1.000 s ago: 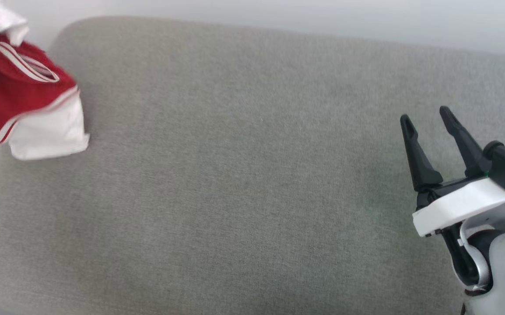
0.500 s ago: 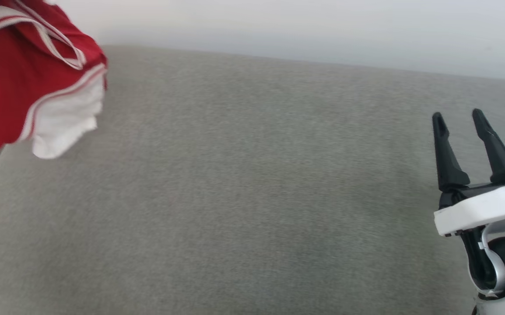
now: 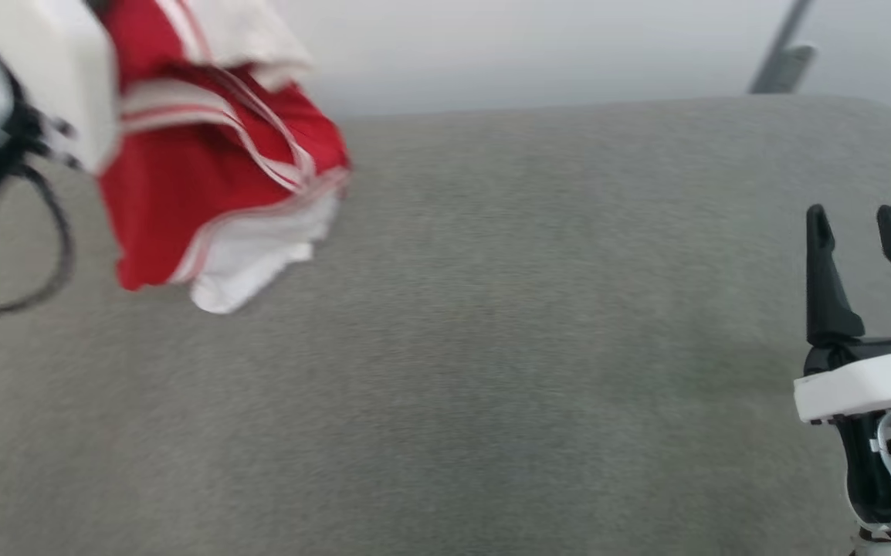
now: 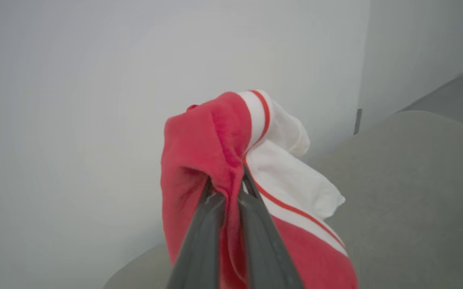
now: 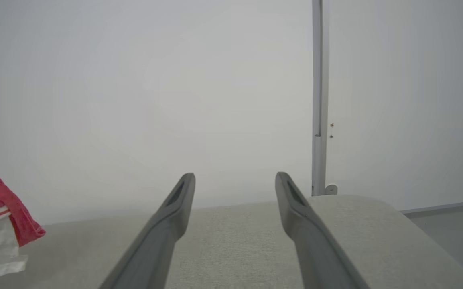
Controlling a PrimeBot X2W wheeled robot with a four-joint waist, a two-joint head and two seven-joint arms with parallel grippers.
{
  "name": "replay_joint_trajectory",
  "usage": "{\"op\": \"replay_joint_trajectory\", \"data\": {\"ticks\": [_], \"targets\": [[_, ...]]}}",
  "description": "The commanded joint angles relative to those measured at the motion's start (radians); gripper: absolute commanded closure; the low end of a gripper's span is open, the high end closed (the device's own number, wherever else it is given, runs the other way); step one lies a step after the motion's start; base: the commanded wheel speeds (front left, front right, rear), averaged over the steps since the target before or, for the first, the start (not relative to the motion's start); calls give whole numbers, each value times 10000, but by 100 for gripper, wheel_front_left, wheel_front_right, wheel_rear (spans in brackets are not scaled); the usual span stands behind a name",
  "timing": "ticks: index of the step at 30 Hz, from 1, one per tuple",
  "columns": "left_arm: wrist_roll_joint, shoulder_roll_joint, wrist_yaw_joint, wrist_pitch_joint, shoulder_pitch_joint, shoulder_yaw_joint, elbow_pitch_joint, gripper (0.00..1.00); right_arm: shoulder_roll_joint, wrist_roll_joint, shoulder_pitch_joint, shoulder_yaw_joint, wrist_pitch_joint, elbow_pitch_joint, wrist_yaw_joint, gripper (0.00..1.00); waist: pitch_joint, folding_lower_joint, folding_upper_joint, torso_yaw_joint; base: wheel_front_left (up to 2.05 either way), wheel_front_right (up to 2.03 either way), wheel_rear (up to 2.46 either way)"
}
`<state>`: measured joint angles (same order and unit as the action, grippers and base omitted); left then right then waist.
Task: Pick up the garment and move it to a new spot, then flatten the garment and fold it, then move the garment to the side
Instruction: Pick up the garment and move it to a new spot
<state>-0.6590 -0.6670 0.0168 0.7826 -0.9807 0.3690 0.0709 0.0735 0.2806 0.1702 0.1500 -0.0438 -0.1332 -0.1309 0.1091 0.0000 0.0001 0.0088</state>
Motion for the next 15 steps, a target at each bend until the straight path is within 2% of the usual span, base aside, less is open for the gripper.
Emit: {"op": "replay_joint_trajectory", "data": {"ticks": [1,5,9,15], "targets": [[-40,156,-169,306,292,191,414,100,-67,75,-165,55,97,-57,3,0,208,0,-1,-678,0,0,0],[-31,348,-335,949,807,861,1139,100,-131,158,-227,8,203,72,3,0,412,0,-1,-1304,0,0,0],[-179,605,-348,1267,1373,1414,1204,100,-181,251,-249,-127,308,273,3,0,547,0,-1,-1716,0,0,0],[-192,1076,45,1347,2441,2617,125,100,-224,431,-67,-620,602,763,3,0,770,0,-1,-2319,0,0,0]]}}
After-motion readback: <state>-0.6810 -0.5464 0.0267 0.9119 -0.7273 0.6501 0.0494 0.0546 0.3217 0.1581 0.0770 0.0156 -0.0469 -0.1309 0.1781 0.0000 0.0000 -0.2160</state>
